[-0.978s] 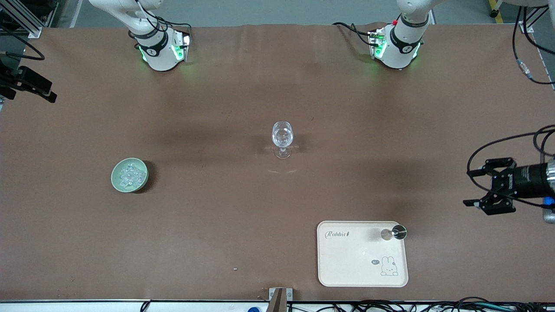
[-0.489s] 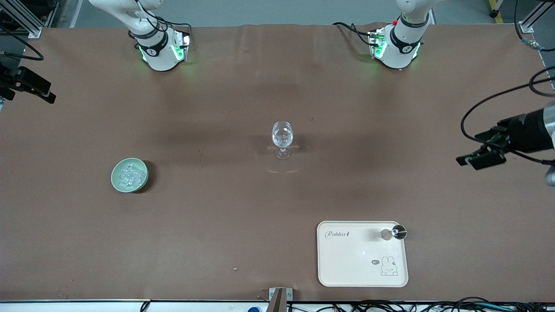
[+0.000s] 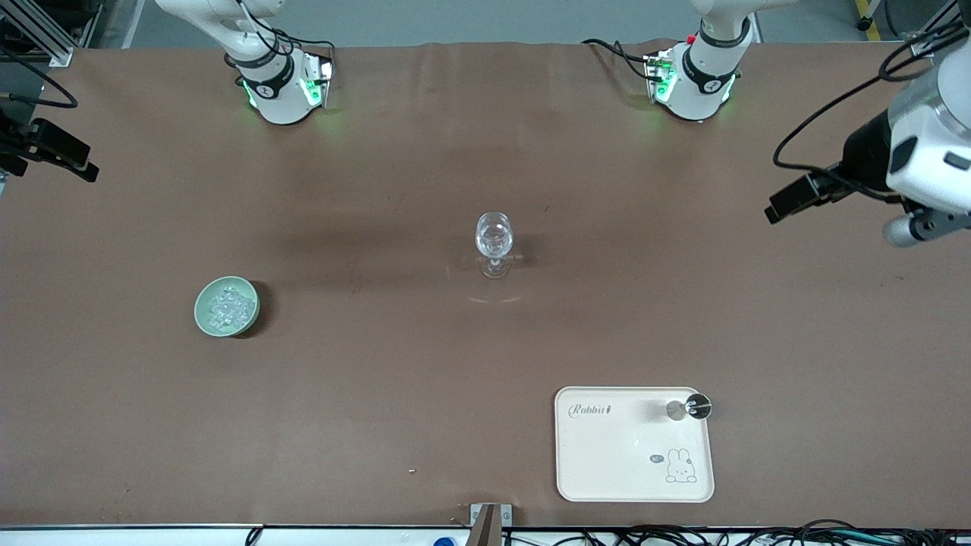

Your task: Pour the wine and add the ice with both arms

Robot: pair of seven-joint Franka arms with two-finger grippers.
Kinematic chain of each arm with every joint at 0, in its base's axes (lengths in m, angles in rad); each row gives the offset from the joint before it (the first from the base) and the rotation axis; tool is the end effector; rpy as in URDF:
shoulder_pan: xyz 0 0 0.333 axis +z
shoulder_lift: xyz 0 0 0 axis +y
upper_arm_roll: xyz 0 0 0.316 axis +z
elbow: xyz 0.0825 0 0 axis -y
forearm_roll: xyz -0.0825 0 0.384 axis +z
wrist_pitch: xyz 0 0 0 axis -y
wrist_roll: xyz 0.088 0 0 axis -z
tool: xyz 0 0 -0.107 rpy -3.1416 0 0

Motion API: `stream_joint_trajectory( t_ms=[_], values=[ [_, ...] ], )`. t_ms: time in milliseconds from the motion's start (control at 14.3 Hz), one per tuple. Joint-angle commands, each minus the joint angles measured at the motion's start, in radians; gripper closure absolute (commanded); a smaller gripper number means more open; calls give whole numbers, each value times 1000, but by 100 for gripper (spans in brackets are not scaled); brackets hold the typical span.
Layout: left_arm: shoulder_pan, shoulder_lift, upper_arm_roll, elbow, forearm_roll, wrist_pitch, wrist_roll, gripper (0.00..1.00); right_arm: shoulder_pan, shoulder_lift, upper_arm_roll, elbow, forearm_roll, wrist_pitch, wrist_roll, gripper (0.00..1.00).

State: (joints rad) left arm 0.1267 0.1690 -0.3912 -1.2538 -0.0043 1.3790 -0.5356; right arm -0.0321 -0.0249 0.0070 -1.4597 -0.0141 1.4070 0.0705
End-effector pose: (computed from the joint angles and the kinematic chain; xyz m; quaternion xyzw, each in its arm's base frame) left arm 0.5671 -0.1290 0.6648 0.9899 0.1367 -0.0276 0.0255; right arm 0.5287 -0.0149 0.6754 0.9987 -0.0488 -0.0137 0.0074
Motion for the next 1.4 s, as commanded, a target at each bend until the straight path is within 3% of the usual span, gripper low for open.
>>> stream_joint_trajectory(
  t_ms=[0,209,419,559,1327],
  values=[
    [-100,-127,129,-117,17,8,138,0,-17,-27,2,-25,13,9,-14,0],
    [-192,-207,273,-198,17,23,284,0,-15,-29,4,-25,14,4,-14,1],
    [-197,-317,288,-362,18,113,308,0,-15,-35,4,-27,14,-3,-15,1],
    [-196,-356,288,-418,20,140,310,0,-15,-36,4,-31,14,-16,-17,1],
    [-183,-324,284,-360,55,127,367,0,-20,-36,4,-34,14,-6,-41,1]
  ],
)
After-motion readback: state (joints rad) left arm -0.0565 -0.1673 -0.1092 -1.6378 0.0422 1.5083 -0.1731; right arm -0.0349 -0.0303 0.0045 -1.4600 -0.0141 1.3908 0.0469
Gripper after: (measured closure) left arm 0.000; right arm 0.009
